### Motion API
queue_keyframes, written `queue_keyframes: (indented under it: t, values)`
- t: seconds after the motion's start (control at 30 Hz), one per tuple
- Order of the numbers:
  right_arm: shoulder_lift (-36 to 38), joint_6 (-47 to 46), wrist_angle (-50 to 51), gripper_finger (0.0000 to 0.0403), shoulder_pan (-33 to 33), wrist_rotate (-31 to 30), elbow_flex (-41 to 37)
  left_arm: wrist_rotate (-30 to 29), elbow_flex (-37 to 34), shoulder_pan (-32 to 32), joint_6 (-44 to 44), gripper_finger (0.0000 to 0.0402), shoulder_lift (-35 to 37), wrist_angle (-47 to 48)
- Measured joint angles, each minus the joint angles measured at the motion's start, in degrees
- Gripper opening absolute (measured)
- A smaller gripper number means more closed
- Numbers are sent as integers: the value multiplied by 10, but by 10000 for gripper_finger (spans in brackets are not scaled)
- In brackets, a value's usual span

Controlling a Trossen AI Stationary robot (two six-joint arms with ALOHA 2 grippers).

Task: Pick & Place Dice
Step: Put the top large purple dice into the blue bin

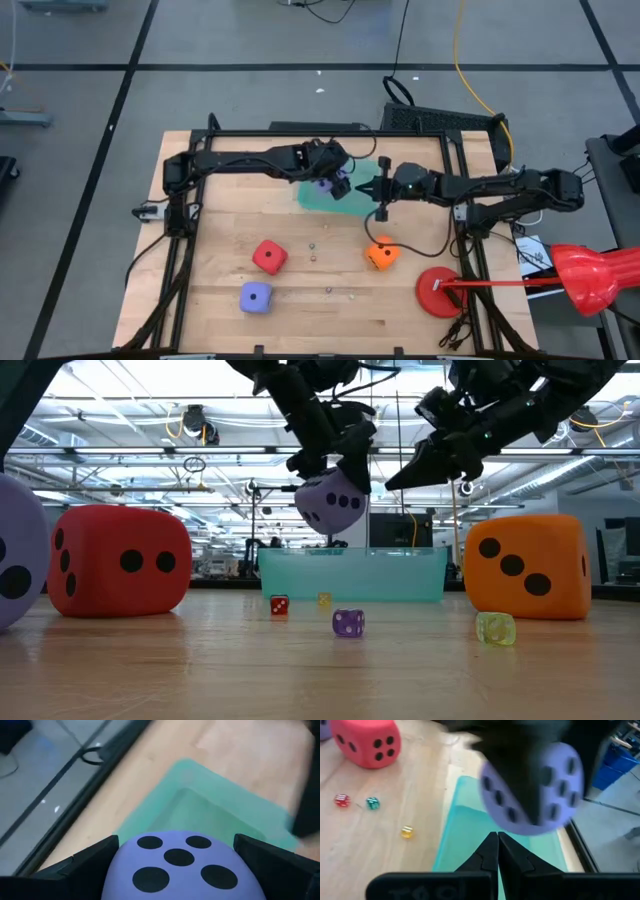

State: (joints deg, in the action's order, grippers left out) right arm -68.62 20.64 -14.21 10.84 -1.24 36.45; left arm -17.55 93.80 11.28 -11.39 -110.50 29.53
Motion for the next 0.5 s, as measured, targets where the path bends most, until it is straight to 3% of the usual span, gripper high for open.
queue_keyframes:
  t: [0.23, 0.5]
  values:
    - [-14, -2, -31, 0, -25, -1, -13, -4, 0, 6, -39, 399, 0, -47]
    - [-33, 10, -259, 0, -27, -46, -126, 20, 0, -8, 5, 399, 0, -59]
